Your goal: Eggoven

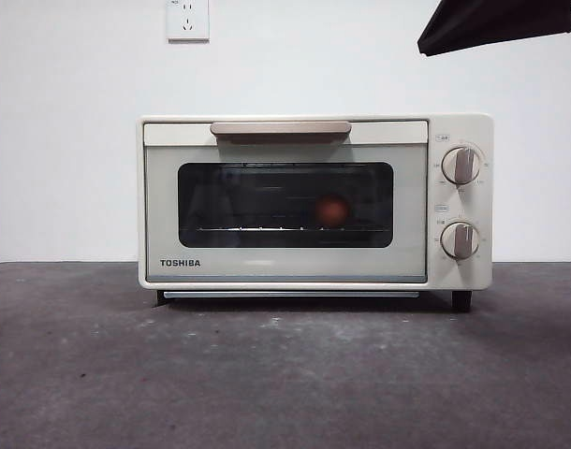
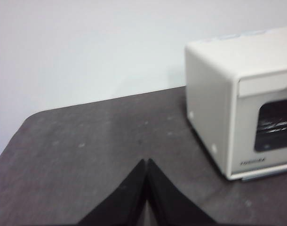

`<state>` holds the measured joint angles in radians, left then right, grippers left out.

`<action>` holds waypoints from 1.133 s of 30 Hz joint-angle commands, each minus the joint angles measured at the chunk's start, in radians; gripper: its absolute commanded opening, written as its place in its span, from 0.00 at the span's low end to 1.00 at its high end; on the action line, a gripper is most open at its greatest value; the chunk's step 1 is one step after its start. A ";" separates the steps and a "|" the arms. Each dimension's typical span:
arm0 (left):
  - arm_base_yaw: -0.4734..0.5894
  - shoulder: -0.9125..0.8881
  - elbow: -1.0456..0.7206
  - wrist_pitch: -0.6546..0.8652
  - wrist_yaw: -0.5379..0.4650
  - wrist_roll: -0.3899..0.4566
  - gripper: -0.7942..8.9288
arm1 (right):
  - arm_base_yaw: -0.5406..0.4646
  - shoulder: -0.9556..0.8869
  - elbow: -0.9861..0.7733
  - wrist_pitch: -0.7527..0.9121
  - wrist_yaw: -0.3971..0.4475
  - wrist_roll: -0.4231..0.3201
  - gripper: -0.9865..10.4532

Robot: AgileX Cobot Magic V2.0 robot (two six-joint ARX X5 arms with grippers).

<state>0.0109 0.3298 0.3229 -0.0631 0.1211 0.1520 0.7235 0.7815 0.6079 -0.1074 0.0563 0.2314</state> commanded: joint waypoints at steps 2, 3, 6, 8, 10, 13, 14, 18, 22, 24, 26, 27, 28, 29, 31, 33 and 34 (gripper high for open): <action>0.021 -0.074 -0.095 0.010 -0.001 0.006 0.09 | 0.006 0.007 0.003 0.010 0.004 -0.011 0.09; 0.025 -0.097 -0.122 0.010 -0.001 0.000 0.09 | 0.006 0.007 0.003 0.010 0.004 -0.011 0.09; 0.033 -0.151 -0.185 0.005 -0.001 -0.011 0.09 | 0.006 0.007 0.003 0.010 0.004 -0.011 0.09; 0.035 -0.182 -0.219 0.001 -0.001 -0.011 0.09 | 0.006 0.007 0.003 0.010 0.004 -0.011 0.09; 0.036 -0.210 -0.253 0.000 -0.001 -0.011 0.09 | 0.006 0.007 0.003 0.010 0.004 -0.011 0.09; 0.036 -0.256 -0.296 -0.016 -0.001 -0.012 0.09 | 0.006 0.007 0.003 0.010 0.004 -0.011 0.09; 0.036 -0.270 -0.306 -0.026 -0.001 -0.012 0.09 | 0.006 0.007 0.003 0.010 0.004 -0.011 0.09; 0.039 -0.325 -0.316 -0.117 -0.003 -0.016 0.09 | 0.006 0.007 0.003 0.010 0.004 -0.011 0.09; 0.040 -0.327 -0.316 -0.115 -0.003 -0.050 0.09 | 0.006 0.007 0.003 0.010 0.003 -0.011 0.09; 0.040 -0.327 -0.316 -0.113 -0.003 -0.076 0.09 | 0.006 0.007 0.003 0.010 0.004 -0.011 0.09; 0.040 -0.327 -0.316 -0.109 -0.002 -0.079 0.09 | 0.006 0.007 0.003 0.010 0.004 -0.011 0.09; 0.040 -0.325 -0.316 -0.108 -0.002 -0.079 0.09 | 0.006 0.007 0.003 0.010 0.004 -0.011 0.09; 0.040 -0.325 -0.316 -0.108 -0.002 -0.079 0.09 | 0.006 0.007 0.003 0.010 0.004 -0.011 0.09; 0.039 -0.325 -0.316 -0.108 -0.002 -0.079 0.09 | 0.006 0.007 0.003 0.010 0.004 -0.011 0.09; 0.039 -0.325 -0.316 -0.103 -0.002 -0.079 0.09 | 0.006 0.007 0.003 0.010 0.004 -0.011 0.09; 0.039 -0.325 -0.316 -0.099 -0.002 -0.079 0.09 | 0.006 0.007 0.003 0.010 0.004 -0.011 0.09; 0.039 -0.325 -0.316 -0.099 -0.002 -0.079 0.09 | 0.006 0.007 0.003 0.010 0.004 -0.011 0.09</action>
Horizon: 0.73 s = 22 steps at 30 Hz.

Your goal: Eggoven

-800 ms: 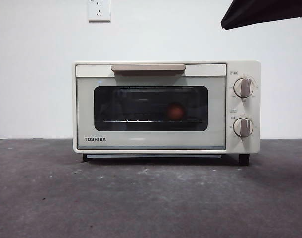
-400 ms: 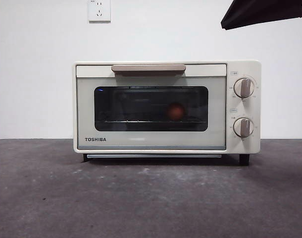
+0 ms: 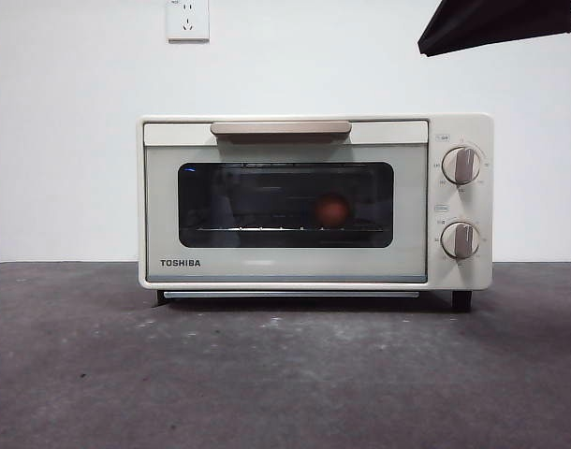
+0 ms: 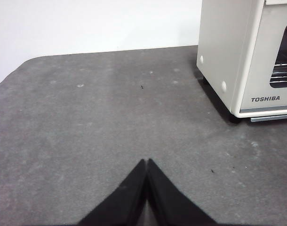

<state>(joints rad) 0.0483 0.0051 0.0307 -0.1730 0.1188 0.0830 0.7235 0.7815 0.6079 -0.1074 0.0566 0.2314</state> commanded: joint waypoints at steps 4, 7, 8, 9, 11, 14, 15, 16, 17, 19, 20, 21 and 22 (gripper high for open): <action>0.002 0.000 -0.024 0.011 0.000 -0.010 0.09 | 0.006 0.007 0.003 0.010 0.003 -0.011 0.09; 0.002 0.000 -0.024 0.011 0.000 -0.010 0.09 | 0.006 0.007 0.003 0.010 0.003 -0.011 0.09; 0.002 0.000 -0.024 0.011 0.000 -0.010 0.09 | 0.006 0.007 0.003 0.010 0.003 -0.011 0.09; 0.002 0.000 -0.024 0.011 0.000 -0.010 0.09 | 0.006 0.007 0.003 0.010 0.003 -0.011 0.09; 0.002 0.000 -0.024 0.011 0.000 -0.010 0.09 | 0.006 0.006 0.003 0.009 0.004 -0.019 0.09; 0.002 0.000 -0.024 0.011 0.000 -0.010 0.09 | -0.039 -0.038 0.002 -0.006 0.029 -0.095 0.09; 0.002 0.000 -0.024 0.011 0.000 -0.010 0.09 | -0.067 -0.053 0.000 -0.006 0.019 -0.126 0.09; 0.002 0.000 -0.024 0.011 0.000 -0.010 0.09 | -0.094 -0.065 -0.004 -0.006 0.000 -0.153 0.09; 0.002 0.000 -0.024 0.010 0.000 -0.010 0.09 | -0.130 -0.082 -0.010 -0.005 -0.038 -0.182 0.09; 0.002 0.000 -0.024 0.011 0.000 -0.010 0.09 | -0.209 -0.121 -0.033 -0.005 -0.129 -0.217 0.09; 0.002 0.000 -0.024 0.012 0.000 -0.010 0.09 | -0.258 -0.144 -0.051 -0.003 -0.173 -0.227 0.09; 0.002 0.000 -0.024 0.012 0.000 -0.010 0.09 | -0.310 -0.170 -0.073 0.001 -0.204 -0.234 0.09; 0.002 0.000 -0.024 0.011 0.000 -0.010 0.09 | -0.353 -0.195 -0.093 0.003 -0.222 -0.240 0.09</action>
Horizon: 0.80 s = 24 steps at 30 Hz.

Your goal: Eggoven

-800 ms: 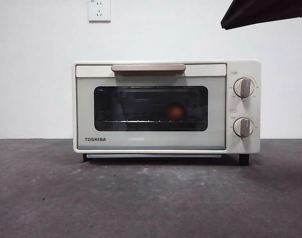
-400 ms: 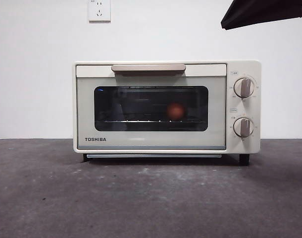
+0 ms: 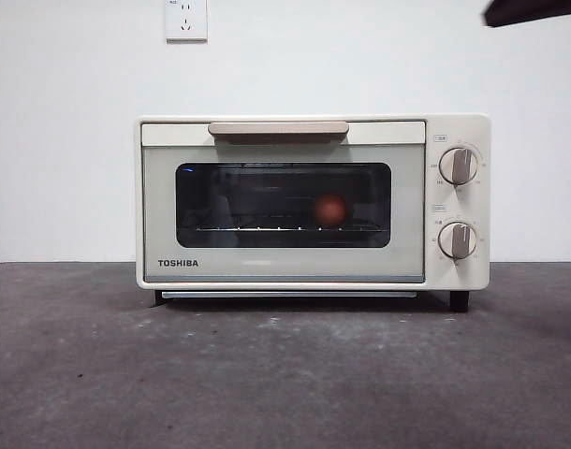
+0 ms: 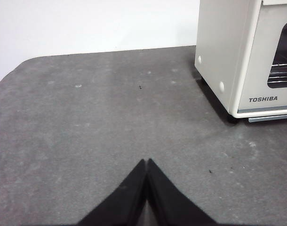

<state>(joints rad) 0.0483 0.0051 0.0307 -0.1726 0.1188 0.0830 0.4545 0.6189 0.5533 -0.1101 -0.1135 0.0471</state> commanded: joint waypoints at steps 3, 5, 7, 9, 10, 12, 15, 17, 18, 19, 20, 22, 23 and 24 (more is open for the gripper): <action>0.002 0.000 -0.024 0.012 0.000 -0.010 0.09 | -0.215 -0.130 -0.114 0.016 -0.063 -0.080 0.09; 0.002 0.000 -0.024 0.011 0.000 -0.010 0.09 | -0.281 -0.195 -0.167 0.038 -0.063 -0.097 0.09; 0.002 0.000 -0.024 0.012 0.000 -0.010 0.09 | -0.335 -0.260 -0.229 0.086 -0.062 -0.113 0.09; 0.002 0.000 -0.024 0.012 0.000 -0.010 0.09 | -0.375 -0.320 -0.288 0.132 -0.061 -0.116 0.09; 0.002 0.000 -0.024 0.011 0.000 -0.010 0.09 | -0.393 -0.352 -0.318 0.151 -0.062 -0.116 0.09; 0.002 0.000 -0.024 0.012 0.000 -0.010 0.09 | -0.416 -0.407 -0.369 0.174 -0.062 -0.115 0.09; 0.002 0.000 -0.024 0.011 0.000 -0.010 0.09 | -0.433 -0.474 -0.435 0.181 -0.061 -0.111 0.09; 0.002 0.000 -0.024 0.012 0.000 -0.010 0.09 | -0.438 -0.509 -0.470 0.179 -0.061 -0.110 0.09; 0.002 0.000 -0.024 0.011 0.000 -0.010 0.09 | -0.439 -0.524 -0.484 0.175 -0.061 -0.111 0.09; 0.002 0.000 -0.024 0.012 0.000 -0.010 0.09 | -0.440 -0.537 -0.499 0.175 -0.061 -0.110 0.09; 0.002 0.000 -0.024 0.012 0.000 -0.010 0.09 | -0.440 -0.548 -0.511 0.175 -0.061 -0.108 0.09; 0.002 0.000 -0.024 0.012 0.000 -0.010 0.09 | -0.443 -0.573 -0.539 0.173 -0.061 -0.101 0.09; 0.002 0.000 -0.024 0.012 0.000 -0.010 0.09 | -0.445 -0.585 -0.543 0.143 -0.060 -0.100 0.09; 0.002 0.000 -0.024 0.011 0.000 -0.010 0.09 | -0.449 -0.594 -0.543 0.116 -0.054 -0.100 0.09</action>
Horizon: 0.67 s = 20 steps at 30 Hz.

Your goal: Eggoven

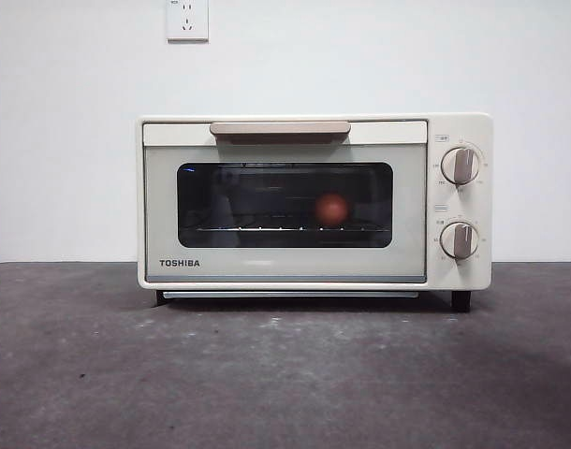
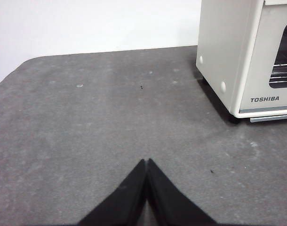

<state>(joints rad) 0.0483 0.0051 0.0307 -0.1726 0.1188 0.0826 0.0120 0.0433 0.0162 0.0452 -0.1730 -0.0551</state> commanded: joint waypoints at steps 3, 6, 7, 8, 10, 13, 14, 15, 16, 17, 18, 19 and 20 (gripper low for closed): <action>0.002 0.000 -0.024 0.011 0.000 -0.010 0.09 | -0.011 -0.040 -0.006 -0.122 0.018 0.003 0.09; 0.002 0.000 -0.024 0.012 0.000 -0.010 0.09 | -0.012 -0.040 -0.006 -0.182 0.017 0.003 0.09; 0.002 0.000 -0.024 0.012 0.000 -0.010 0.09 | -0.012 -0.040 -0.006 -0.203 0.016 0.003 0.09; 0.002 0.000 -0.024 0.012 0.000 -0.010 0.09 | -0.011 -0.040 -0.006 -0.215 0.016 0.003 0.09; 0.002 0.000 -0.024 0.012 0.000 -0.010 0.09 | -0.010 -0.040 -0.006 -0.206 0.016 0.006 0.09; 0.002 0.000 -0.024 0.012 0.000 -0.010 0.09 | -0.010 -0.040 -0.006 -0.204 0.019 0.006 0.09; 0.002 0.000 -0.024 0.012 0.000 -0.010 0.09 | -0.010 -0.040 -0.006 -0.203 0.018 0.006 0.09; 0.002 0.000 -0.024 0.012 0.000 -0.010 0.09 | -0.010 -0.040 -0.006 -0.203 0.018 0.006 0.09; 0.002 0.000 -0.024 0.012 0.000 -0.010 0.09 | -0.010 -0.040 -0.006 -0.203 0.018 0.006 0.09; 0.002 0.000 -0.024 0.012 0.000 -0.010 0.09 | -0.010 -0.040 -0.006 -0.203 0.018 0.006 0.09; 0.002 0.000 -0.024 0.012 0.000 -0.010 0.09 | -0.010 -0.040 -0.006 -0.203 0.019 0.006 0.09; 0.002 0.000 -0.024 0.012 0.000 -0.010 0.09 | -0.010 -0.040 -0.006 -0.203 0.018 0.006 0.09; 0.002 0.000 -0.024 0.012 0.000 -0.010 0.09 | -0.010 -0.040 -0.006 -0.203 0.018 0.006 0.09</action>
<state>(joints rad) 0.0483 0.0055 0.0307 -0.1722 0.1184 0.0826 0.0002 0.0051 0.0158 -0.1593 -0.1558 -0.0547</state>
